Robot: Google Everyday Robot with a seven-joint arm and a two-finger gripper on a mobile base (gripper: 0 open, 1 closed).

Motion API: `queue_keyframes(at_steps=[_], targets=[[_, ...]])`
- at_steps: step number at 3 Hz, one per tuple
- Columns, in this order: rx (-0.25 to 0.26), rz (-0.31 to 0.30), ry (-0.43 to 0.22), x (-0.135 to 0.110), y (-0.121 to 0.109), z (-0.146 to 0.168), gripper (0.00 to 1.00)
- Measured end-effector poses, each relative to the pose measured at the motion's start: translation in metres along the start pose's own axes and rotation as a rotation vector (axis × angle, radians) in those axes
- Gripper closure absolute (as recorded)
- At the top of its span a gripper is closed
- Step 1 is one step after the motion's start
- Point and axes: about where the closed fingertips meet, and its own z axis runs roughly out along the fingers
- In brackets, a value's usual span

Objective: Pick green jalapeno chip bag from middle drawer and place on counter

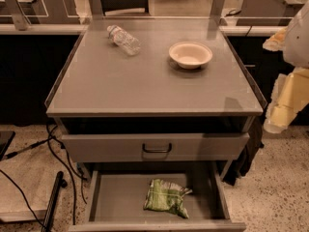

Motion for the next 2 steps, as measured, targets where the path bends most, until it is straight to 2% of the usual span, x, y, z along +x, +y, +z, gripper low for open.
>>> queue_keyframes(at_steps=[1, 2], targets=[[0.000, 0.000, 0.000, 0.0000, 0.0000, 0.0000, 0.00], [0.000, 0.000, 0.000, 0.0000, 0.0000, 0.0000, 0.18]])
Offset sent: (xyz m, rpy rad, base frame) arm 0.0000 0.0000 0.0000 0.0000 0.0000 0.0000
